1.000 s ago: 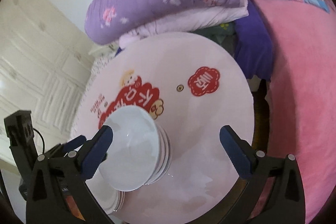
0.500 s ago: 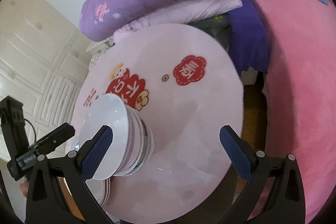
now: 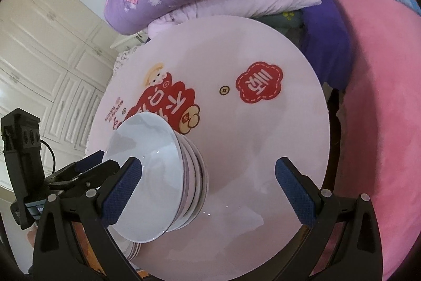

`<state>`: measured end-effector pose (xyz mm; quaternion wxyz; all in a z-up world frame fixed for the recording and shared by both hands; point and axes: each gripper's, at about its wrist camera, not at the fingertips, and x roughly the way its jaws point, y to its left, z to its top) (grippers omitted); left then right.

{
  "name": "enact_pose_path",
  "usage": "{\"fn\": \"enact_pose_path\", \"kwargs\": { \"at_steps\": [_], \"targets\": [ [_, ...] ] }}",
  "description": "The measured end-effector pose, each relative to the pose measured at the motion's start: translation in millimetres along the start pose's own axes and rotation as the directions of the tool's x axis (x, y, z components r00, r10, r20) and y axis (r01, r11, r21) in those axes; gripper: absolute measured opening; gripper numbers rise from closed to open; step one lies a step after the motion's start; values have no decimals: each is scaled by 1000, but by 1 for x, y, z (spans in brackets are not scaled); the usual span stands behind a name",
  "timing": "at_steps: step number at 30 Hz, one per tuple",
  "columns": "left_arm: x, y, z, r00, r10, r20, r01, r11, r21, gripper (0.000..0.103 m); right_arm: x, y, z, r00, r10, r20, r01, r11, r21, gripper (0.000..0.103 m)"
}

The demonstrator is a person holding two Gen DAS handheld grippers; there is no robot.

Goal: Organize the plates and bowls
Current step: 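Move both open grippers around the rim of the bowl stack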

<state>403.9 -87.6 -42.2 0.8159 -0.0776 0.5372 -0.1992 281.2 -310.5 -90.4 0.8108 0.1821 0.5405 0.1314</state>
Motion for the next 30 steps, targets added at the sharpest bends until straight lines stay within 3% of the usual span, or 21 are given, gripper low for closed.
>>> {"fn": "enact_pose_path", "kwargs": {
  "at_steps": [7, 9, 15, 17, 26, 28, 30],
  "targets": [
    [15, -4, -4, 999, 24, -31, -24, 1000, 3, 100, 19, 5, -4, 998, -40, -49, 39, 999, -16, 102],
    [20, -5, -4, 999, 16, -48, -16, 1000, -4, 94, 26, 4, -6, 997, -42, -68, 42, 999, -9, 101],
    [41, -3, -3, 993, -19, -118, 14, 999, -38, 68, 40, -1, -10, 992, -36, -118, 38, 999, 19, 77],
    [46, -2, -3, 990, -24, -137, 18, 999, -48, 65, 43, -2, -13, 990, -24, -135, 28, 999, 25, 68],
    [47, 4, -8, 980, -71, -186, 56, 995, -86, 60, 43, -1, -18, 986, 59, -155, -45, 995, 89, 48],
    [48, 1, -7, 978, -91, -188, 76, 993, -88, 53, 43, 3, -18, 986, 75, -151, -63, 994, 86, 37],
    [50, -5, -6, 969, -132, -209, 114, 989, -98, 41, 42, 10, -19, 988, 62, -144, -51, 996, 79, 35]
  ]
}}
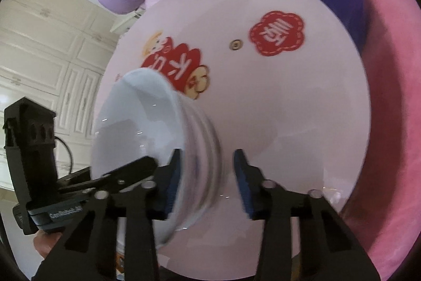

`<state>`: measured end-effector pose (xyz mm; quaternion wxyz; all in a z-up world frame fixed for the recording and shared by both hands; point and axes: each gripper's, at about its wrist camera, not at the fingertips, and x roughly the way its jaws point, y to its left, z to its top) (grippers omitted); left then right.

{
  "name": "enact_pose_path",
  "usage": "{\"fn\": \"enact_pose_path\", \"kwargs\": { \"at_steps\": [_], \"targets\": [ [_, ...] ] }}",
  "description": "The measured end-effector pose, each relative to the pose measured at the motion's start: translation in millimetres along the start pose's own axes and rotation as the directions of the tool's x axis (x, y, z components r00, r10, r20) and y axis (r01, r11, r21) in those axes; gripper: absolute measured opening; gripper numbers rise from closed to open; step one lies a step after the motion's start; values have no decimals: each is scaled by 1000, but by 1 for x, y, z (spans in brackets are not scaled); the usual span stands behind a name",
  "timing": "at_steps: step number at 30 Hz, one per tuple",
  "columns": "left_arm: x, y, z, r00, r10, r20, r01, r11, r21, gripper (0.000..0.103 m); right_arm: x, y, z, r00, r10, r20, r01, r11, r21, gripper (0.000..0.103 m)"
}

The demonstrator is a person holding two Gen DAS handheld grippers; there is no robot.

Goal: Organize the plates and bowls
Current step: 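Move both open grippers around the rim of the bowl stack, then close both grippers on the rim of the bowl stack, then lift and carry the bowl stack with both grippers over the grey-rimmed plates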

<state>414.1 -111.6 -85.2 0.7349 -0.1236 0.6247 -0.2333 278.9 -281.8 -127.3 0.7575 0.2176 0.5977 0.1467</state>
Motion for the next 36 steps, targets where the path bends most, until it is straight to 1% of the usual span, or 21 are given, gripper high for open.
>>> {"fn": "enact_pose_path", "kwargs": {
  "at_steps": [2, 3, 5, 7, 11, 17, 22, 25, 28, 31, 36],
  "targets": [
    [0, -6, 0, 1000, 31, 5, -31, 1000, 4, 41, 0, 2, -1, 1000, -19, 12, 19, 1000, 4, 36],
    [1, -7, 1, 999, 35, 7, -35, 999, 2, 41, 0, 2, -2, 1000, -18, 15, 17, 1000, 11, 36],
    [1, -6, 2, 1000, 28, 4, -28, 999, -19, 41, -1, 0, -3, 1000, -14, 19, 13, 1000, 26, 34],
    [1, -4, 2, 1000, 20, 4, -20, 999, -43, 40, -2, 4, -4, 999, -29, 27, 28, 999, 23, 34],
    [1, -7, 1, 999, 34, 16, -33, 998, -44, 40, -1, 5, -2, 999, -44, 24, 43, 998, 38, 35],
    [-1, -6, 1, 1000, 25, 8, -24, 998, -58, 39, -2, 3, -2, 999, -41, 16, 40, 998, 43, 35],
    [0, 0, 4, 1000, 8, 1, -8, 998, -64, 39, -3, 0, 0, 999, -28, 16, 27, 999, 41, 29],
    [-1, -5, 3, 999, 28, 14, -28, 998, -57, 38, -3, 4, -1, 998, -54, 24, 54, 998, 24, 28],
    [-1, -4, 0, 1000, 20, 19, -19, 997, -79, 38, -4, 5, -2, 998, -60, 30, 59, 998, 23, 28],
    [-7, -4, 0, 1000, 11, 29, -8, 996, -91, 38, -9, 9, -1, 997, -62, 43, 61, 998, 16, 28],
    [-33, -7, 1, 998, 13, 69, -7, 997, -82, 38, -23, 27, 6, 996, -64, 66, 65, 998, -15, 28]
  ]
}}
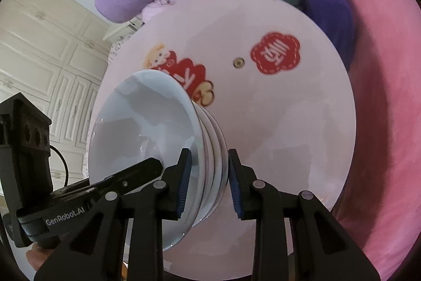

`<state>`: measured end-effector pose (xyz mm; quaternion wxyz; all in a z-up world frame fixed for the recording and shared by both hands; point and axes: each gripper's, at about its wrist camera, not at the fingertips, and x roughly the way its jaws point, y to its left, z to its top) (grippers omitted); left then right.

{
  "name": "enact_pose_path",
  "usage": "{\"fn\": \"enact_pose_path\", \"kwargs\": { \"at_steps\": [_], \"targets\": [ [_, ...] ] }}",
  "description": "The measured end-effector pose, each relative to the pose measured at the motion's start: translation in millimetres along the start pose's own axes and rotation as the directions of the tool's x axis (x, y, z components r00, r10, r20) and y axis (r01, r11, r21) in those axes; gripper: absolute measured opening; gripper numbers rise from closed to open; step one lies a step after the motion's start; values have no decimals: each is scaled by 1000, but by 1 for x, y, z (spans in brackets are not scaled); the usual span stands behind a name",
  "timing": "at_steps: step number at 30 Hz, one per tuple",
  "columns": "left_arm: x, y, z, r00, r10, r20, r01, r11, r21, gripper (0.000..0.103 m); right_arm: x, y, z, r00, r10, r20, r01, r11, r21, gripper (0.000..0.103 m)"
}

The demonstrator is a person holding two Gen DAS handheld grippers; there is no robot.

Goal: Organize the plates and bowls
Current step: 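Lift and carry the bowl stack with both grippers over the grey-rimmed plates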

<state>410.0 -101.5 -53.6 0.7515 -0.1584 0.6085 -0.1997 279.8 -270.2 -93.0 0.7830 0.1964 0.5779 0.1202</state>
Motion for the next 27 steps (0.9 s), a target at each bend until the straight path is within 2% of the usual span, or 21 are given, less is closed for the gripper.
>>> {"fn": "enact_pose_path", "kwargs": {
  "at_steps": [6, 16, 21, 27],
  "targets": [
    [-44, 20, -6, 1000, 10, 26, -10, 1000, -18, 38, -7, 35, -3, 1000, 24, -18, -25, 998, -64, 28],
    [-126, 91, -55, 992, 75, 102, -63, 991, -115, 38, 18, 116, -37, 992, 89, -93, -107, 973, -206, 28],
    [-149, 114, -84, 990, 94, 110, -76, 985, -156, 38, 35, 140, -59, 986, 94, -135, -126, 959, -253, 28],
    [-162, 128, -110, 990, 99, 103, -78, 979, -188, 38, 46, 149, -77, 982, 86, -165, -130, 952, -276, 28]
  ]
}}
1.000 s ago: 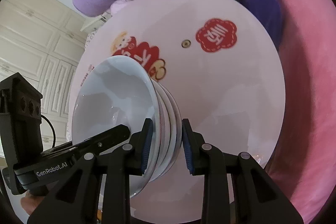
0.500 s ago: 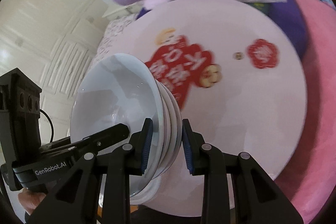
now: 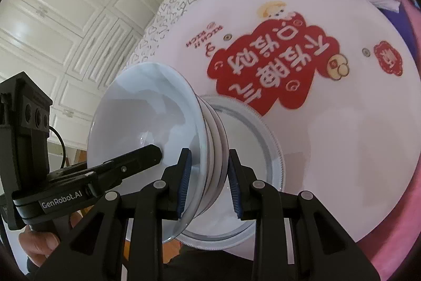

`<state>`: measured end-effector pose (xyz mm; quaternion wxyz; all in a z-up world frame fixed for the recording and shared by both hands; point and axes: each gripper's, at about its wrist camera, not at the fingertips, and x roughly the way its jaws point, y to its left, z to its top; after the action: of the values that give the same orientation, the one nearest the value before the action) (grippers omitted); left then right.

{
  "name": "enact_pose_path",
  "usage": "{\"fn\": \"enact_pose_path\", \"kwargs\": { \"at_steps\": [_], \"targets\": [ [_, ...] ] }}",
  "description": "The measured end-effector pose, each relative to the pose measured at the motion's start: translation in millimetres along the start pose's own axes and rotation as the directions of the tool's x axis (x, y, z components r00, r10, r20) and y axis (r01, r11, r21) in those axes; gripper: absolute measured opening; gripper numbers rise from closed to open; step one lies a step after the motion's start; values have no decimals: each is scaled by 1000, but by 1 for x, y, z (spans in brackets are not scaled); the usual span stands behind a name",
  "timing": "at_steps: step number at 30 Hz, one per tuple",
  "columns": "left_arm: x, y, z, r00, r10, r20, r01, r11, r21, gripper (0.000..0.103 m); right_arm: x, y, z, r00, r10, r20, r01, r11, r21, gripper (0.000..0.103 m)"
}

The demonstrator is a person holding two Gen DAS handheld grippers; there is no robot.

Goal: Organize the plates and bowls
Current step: 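Lift and carry the bowl stack with both grippers over the grey-rimmed plates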

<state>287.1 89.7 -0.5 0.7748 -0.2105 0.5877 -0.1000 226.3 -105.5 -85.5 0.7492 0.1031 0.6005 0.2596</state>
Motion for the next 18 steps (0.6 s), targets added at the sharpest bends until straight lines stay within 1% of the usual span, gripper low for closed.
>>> {"fn": "enact_pose_path", "kwargs": {
  "at_steps": [6, 13, 18],
  "targets": [
    [5, 6, -8, 1000, 4, -5, -4, 1000, -11, 38, 8, -2, -6, 1000, -5, -19, 5, 1000, -7, 28],
    [23, 7, -7, 1000, 15, -18, -16, 1000, -16, 38, 15, -6, -9, 999, -5, -40, 5, 1000, -4, 28],
    [28, 4, -7, 1000, 17, -8, -17, 1000, -6, 38, 13, -6, -9, 999, -29, -29, 28, 999, -21, 28]
  ]
}}
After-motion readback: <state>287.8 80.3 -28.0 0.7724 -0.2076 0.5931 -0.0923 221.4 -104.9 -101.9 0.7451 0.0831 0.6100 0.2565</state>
